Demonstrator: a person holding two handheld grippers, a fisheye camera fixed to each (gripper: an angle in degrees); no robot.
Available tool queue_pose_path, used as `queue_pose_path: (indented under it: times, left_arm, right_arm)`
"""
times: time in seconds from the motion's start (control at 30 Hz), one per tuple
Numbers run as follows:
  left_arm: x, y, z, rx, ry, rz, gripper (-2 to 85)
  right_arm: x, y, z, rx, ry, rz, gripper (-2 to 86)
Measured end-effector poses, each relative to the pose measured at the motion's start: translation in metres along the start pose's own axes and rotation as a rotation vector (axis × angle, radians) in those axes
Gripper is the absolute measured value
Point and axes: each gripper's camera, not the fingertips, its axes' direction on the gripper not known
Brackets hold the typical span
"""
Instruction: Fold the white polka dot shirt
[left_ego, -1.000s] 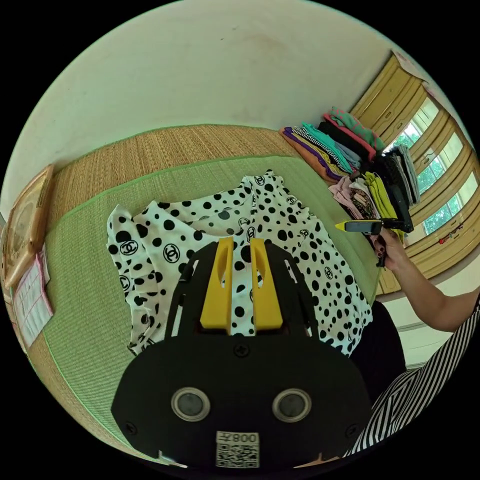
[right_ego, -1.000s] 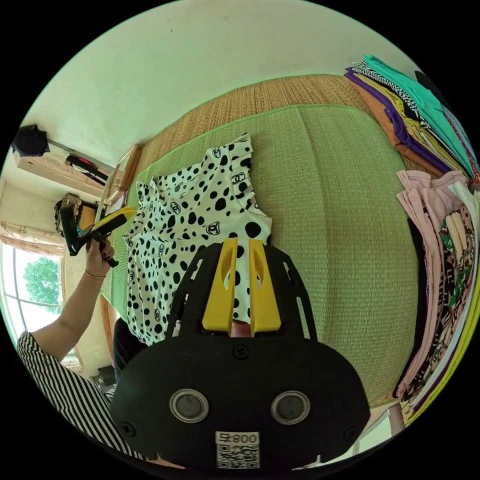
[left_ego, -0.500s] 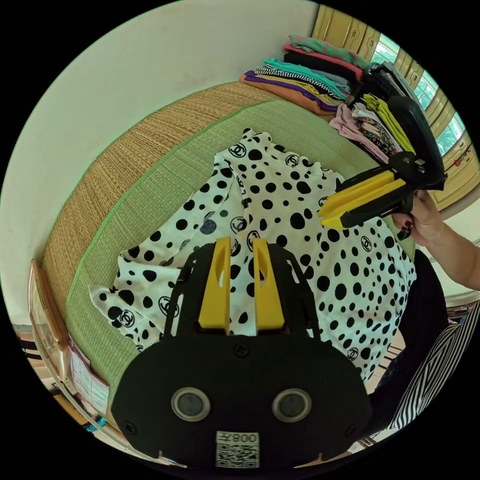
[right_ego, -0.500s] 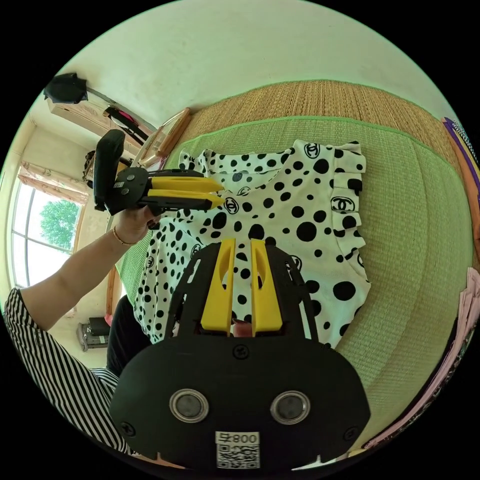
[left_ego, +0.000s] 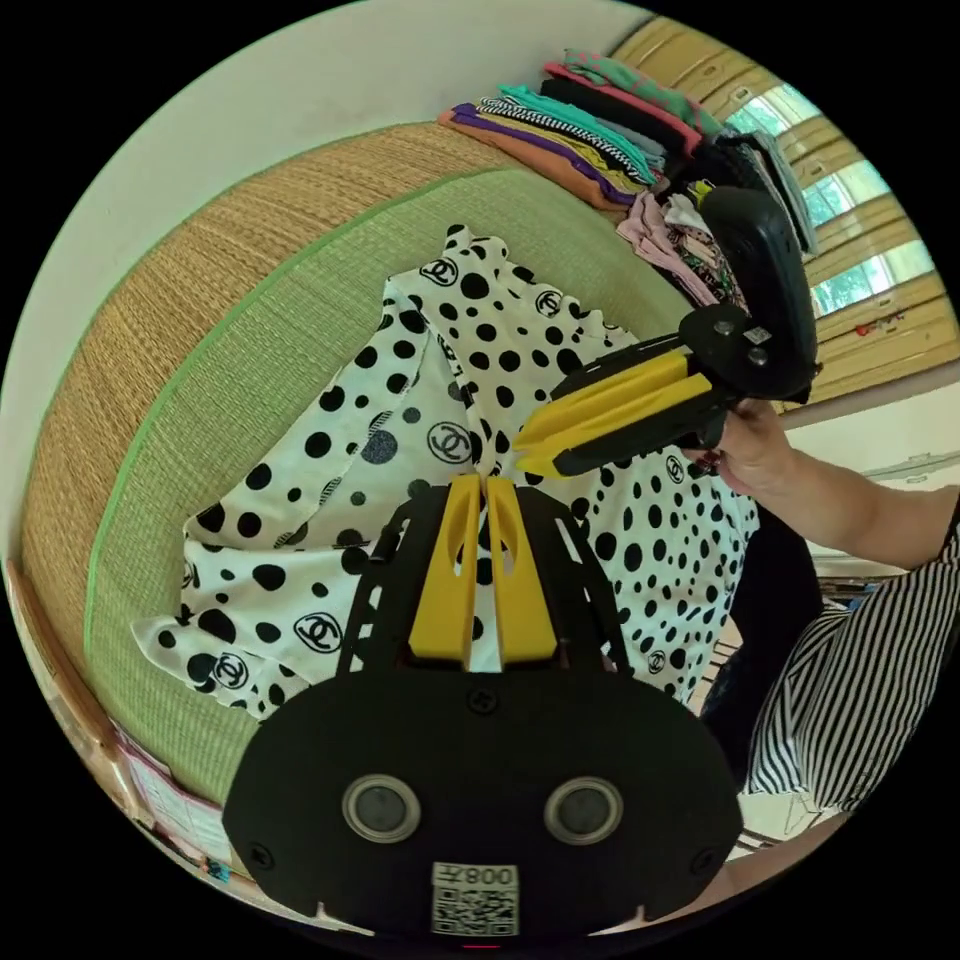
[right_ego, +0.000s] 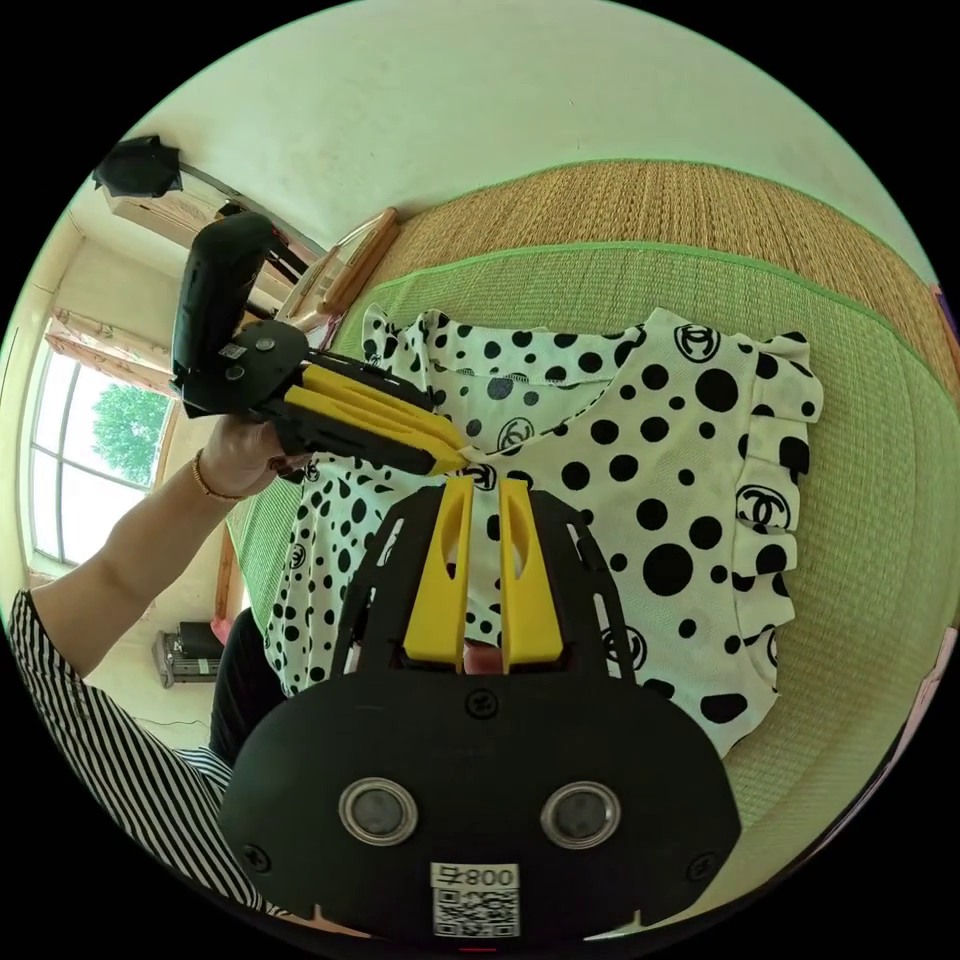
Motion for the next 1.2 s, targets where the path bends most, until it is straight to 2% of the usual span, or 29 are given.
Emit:
queue_pose_path:
  times: [0.07, 0.13, 0.23, 0.4, 0.53, 0.67, 0.87, 1.03, 1.2]
  left_arm:
    - [-0.034, -0.001, 0.005, -0.028, 0.230, -0.115, 1.1]
    - [-0.056, 0.003, 0.008, 0.007, 0.336, -0.198, 1.1]
    - [-0.075, 0.007, 0.019, -0.044, 0.396, -0.253, 1.5]
    - [-0.076, 0.022, 0.017, -0.030, 0.327, -0.268, 2.6]
    - [-0.063, 0.049, -0.003, 0.056, 0.196, -0.241, 2.5]
    - [-0.056, 0.079, 0.002, 0.003, 0.007, -0.231, 1.1]
    - [-0.057, 0.131, -0.010, 0.110, -0.098, -0.322, 0.3]
    - [-0.059, 0.173, -0.018, 0.162, -0.050, -0.356, 0.4]
    - [-0.042, 0.236, -0.049, 0.339, 0.000, -0.380, 1.5]
  right_arm:
    - [-0.002, -0.004, 0.003, 0.020, 0.008, -0.005, 3.2]
    - [-0.002, -0.007, 0.009, 0.019, 0.012, -0.002, 2.7]
    - [-0.002, -0.012, 0.019, 0.012, 0.039, 0.001, 1.9]
    - [0.002, -0.016, 0.031, -0.006, 0.054, 0.016, 0.5]
    - [0.004, -0.012, 0.032, -0.024, 0.040, 0.021, 0.2]
    - [0.002, -0.005, 0.034, -0.059, 0.042, 0.009, 0.1]
    - [0.002, 0.003, 0.036, -0.095, 0.042, 0.007, 0.1]
    - [0.008, 0.012, 0.036, -0.085, 0.011, 0.039, 0.2]
    - [0.010, 0.032, 0.019, -0.013, -0.020, 0.059, 1.3]
